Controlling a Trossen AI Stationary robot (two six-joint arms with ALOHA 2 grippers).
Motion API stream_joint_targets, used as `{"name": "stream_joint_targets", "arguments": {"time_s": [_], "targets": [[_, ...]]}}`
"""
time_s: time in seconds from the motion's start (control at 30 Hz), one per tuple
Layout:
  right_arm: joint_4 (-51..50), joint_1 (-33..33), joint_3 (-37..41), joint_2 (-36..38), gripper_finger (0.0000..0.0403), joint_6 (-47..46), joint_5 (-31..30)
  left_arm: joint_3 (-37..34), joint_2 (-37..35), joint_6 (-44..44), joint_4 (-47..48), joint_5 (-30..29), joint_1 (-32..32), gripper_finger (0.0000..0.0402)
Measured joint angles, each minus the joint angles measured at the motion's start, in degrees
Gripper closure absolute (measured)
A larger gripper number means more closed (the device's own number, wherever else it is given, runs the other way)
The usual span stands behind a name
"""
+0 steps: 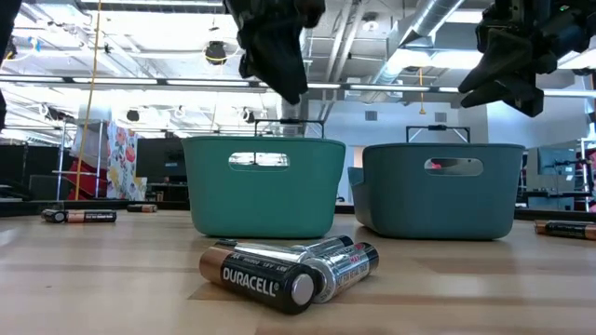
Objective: Sort batteries
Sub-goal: Put the black battery into the blue bin
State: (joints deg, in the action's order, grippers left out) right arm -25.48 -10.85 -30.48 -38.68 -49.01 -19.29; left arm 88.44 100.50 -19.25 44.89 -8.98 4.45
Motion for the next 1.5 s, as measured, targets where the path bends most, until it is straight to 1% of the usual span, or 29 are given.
{"name": "stream_joint_targets", "arguments": {"time_s": [0.07,0.27,0.5,0.7,0.83,0.97,1.1,1.27,1.33,1.4,1.5], "targets": [[0.1,0.2,0.0,0.0,0.0276,0.0,0.0,0.0,-0.4,-0.6,-0.1,-0.2,0.0,0.0250],[0.2,2.2,0.0,0.0,0.0276,0.0,0.0,0.0,-0.3,-7.6,-1.3,-3.3,0.0,0.0250],[0.8,4.6,0.0,0.0,0.0276,0.0,0.0,-0.4,-0.1,-10.9,-1.8,-4.0,1.0,0.0254],[0.8,5.5,0.0,0.0,0.0276,1.2,0.0,-4.8,-0.1,-8.8,-6.8,-5.4,4.2,0.0273],[1.6,6.8,0.0,0.0,0.0276,2.9,-0.1,-6.8,-0.1,-7.6,-9.0,-5.3,4.6,0.0289],[4.0,8.8,0.0,-0.2,0.0276,3.3,-0.1,-7.2,-0.1,-4.3,-9.9,-3.9,4.2,0.0304],[8.2,10.5,0.0,-1.5,0.0276,6.7,-0.1,-7.2,-0.1,-1.2,-9.6,-1.8,3.0,0.0314],[15.8,12.0,-0.1,-5.8,0.0272,10.7,-0.1,-7.2,-1.1,2.6,-8.0,-1.1,1.6,0.0319],[17.3,12.6,-0.6,-8.1,0.0266,11.0,-0.1,-7.8,-2.2,3.9,-6.3,-0.5,0.9,0.0319],[17.5,13.3,-2.1,-10.7,0.0258,11.4,0.2,-10.0,-4.3,5.0,-8.5,-0.5,0.0,0.0319],[17.6,14.7,-5.7,-15.1,0.0245,13.5,2.4,-16.7,-8.9,5.1,-14.0,0.7,-1.3,0.0319]]}}
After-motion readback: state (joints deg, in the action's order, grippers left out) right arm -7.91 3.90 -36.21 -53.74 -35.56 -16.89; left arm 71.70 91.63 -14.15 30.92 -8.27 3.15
